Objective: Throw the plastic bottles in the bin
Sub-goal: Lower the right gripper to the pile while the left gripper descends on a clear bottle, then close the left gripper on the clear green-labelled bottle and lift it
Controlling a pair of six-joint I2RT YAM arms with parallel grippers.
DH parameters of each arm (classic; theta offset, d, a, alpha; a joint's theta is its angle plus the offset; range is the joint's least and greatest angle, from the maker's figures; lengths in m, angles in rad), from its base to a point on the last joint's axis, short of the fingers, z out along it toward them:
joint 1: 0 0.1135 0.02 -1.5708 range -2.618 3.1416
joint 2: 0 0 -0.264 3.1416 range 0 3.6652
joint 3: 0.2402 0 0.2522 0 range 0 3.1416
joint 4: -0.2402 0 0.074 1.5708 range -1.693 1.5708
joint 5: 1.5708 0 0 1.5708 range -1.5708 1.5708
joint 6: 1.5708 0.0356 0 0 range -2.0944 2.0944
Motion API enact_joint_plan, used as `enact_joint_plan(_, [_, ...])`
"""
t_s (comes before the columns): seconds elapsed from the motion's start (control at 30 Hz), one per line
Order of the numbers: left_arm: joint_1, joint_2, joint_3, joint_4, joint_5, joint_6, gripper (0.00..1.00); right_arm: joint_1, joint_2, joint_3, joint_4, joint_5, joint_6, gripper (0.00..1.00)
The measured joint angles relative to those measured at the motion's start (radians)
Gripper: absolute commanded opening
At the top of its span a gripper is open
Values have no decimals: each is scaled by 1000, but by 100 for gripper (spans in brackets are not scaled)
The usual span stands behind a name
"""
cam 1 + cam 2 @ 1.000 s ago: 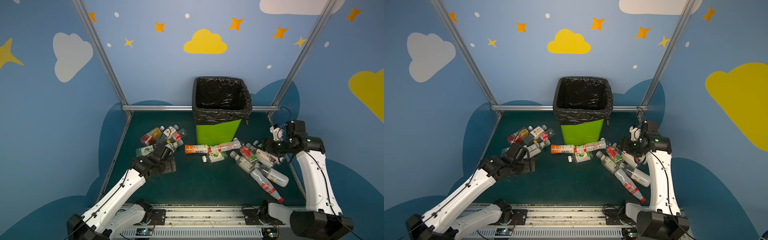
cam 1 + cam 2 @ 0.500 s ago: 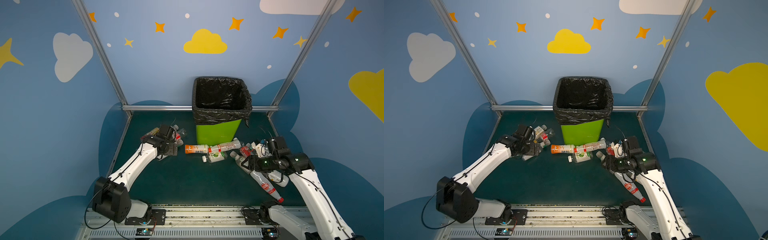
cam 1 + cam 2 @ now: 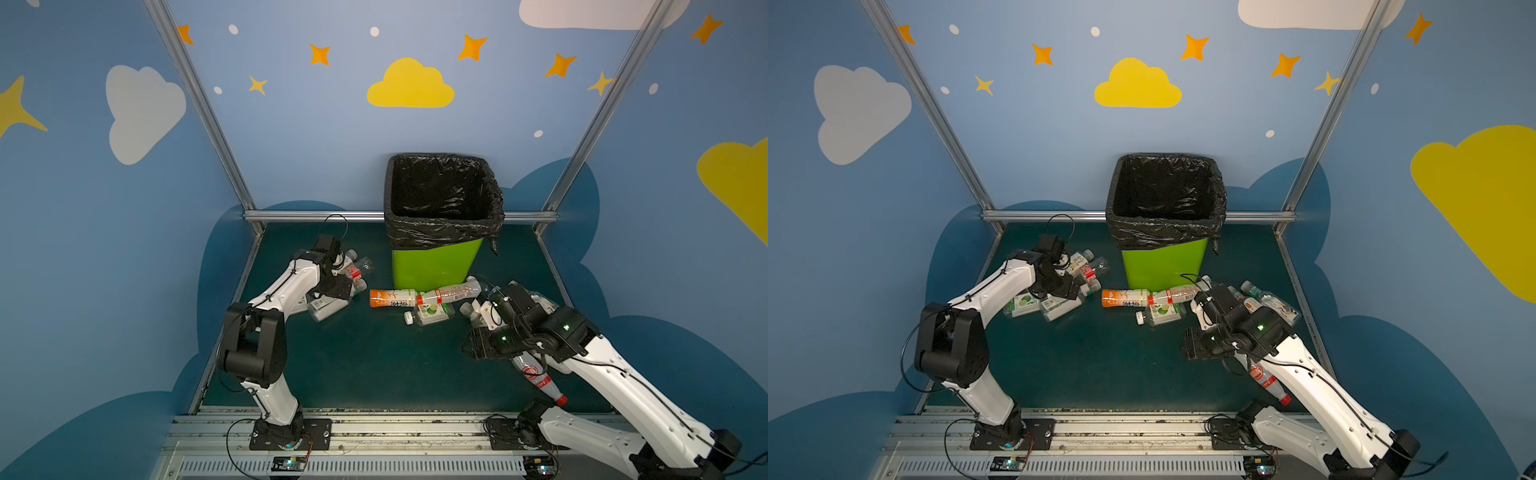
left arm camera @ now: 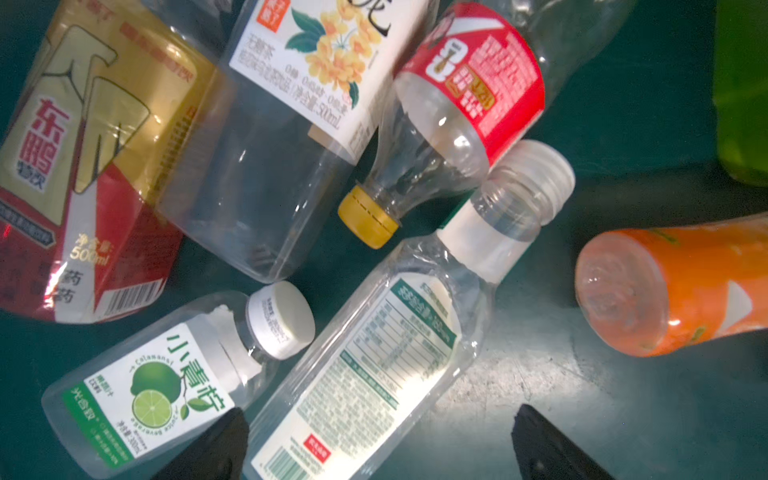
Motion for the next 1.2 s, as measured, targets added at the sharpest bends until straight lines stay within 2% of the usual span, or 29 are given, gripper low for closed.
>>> enact_joint_plan(0.33, [9,119,41,-57,23,62,100,53,52,63,9,61,21,62])
enact_joint_plan(0.63, [16,137,42,-69,60,55,98,61,76,69,13,75,23,63])
enact_joint_plan(0.73, [16,137,35,-69,71,42,94,63,84,69,16,79,24,63])
enact_joint_plan(0.83, [16,137,24,-67,82,26,85,63,88,69,16,83,24,63])
enact_joint_plan(1.07, [16,136,7,-65,103,-4,78,64,89,74,16,85,22,63])
enact_joint_plan(1.13, [16,134,-1,-64,113,-15,72,64,89,74,16,88,21,63])
enact_joint_plan(1.17, [16,131,-5,-63,117,-20,64,64,89,74,16,90,21,63])
enact_joint_plan(1.2, [16,124,-12,-63,125,-27,41,64,87,74,16,92,21,63])
